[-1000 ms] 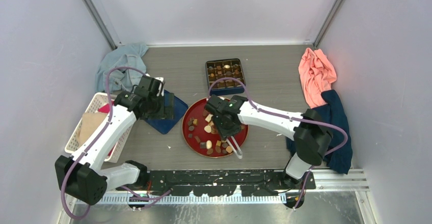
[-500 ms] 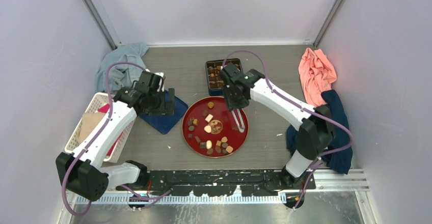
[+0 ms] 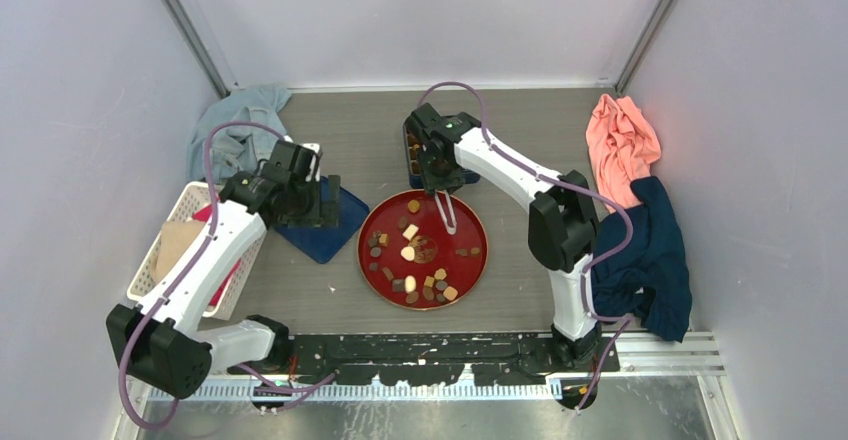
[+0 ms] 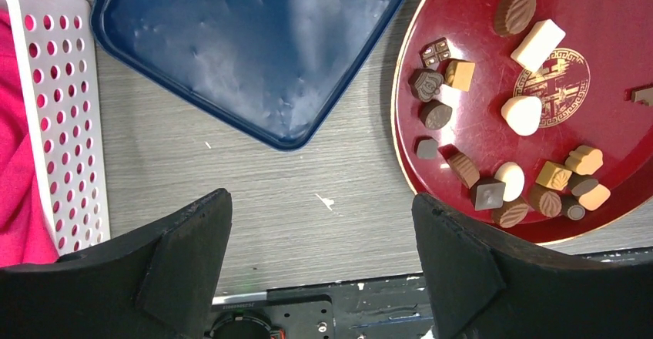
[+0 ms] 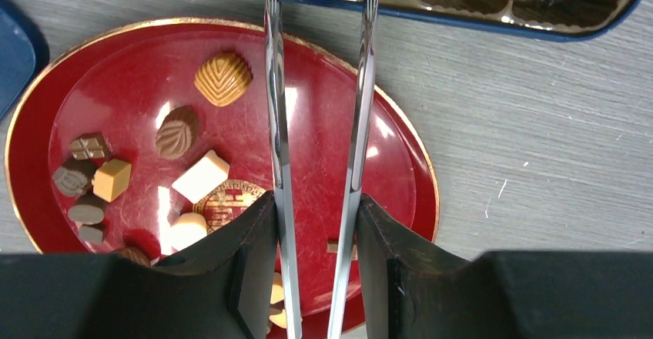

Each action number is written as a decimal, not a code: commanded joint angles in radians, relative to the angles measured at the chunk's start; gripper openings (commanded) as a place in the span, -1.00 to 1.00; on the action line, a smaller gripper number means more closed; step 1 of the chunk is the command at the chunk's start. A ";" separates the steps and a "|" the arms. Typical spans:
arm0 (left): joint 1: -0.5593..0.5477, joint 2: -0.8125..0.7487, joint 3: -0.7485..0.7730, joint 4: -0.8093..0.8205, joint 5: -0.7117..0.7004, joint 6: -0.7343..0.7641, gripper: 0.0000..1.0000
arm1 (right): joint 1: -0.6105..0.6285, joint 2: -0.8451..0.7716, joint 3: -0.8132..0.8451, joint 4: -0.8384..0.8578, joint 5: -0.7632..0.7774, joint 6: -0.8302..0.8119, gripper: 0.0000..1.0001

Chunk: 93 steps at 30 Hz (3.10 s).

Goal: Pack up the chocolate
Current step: Place the fake chocolate in the packing box.

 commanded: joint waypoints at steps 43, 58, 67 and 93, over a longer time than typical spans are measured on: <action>0.003 -0.058 -0.047 0.013 -0.001 -0.023 0.76 | -0.004 0.112 0.187 0.003 -0.078 0.008 -0.30; 0.003 -0.047 -0.048 0.026 0.005 -0.023 0.77 | -0.006 0.125 0.219 -0.003 -0.079 0.003 -0.12; 0.003 -0.047 -0.048 0.027 0.007 -0.023 0.76 | -0.007 0.121 0.213 -0.005 -0.075 0.004 -0.05; 0.003 -0.012 -0.029 0.040 0.027 -0.012 0.76 | -0.015 -0.261 0.077 -0.052 0.012 0.019 -0.36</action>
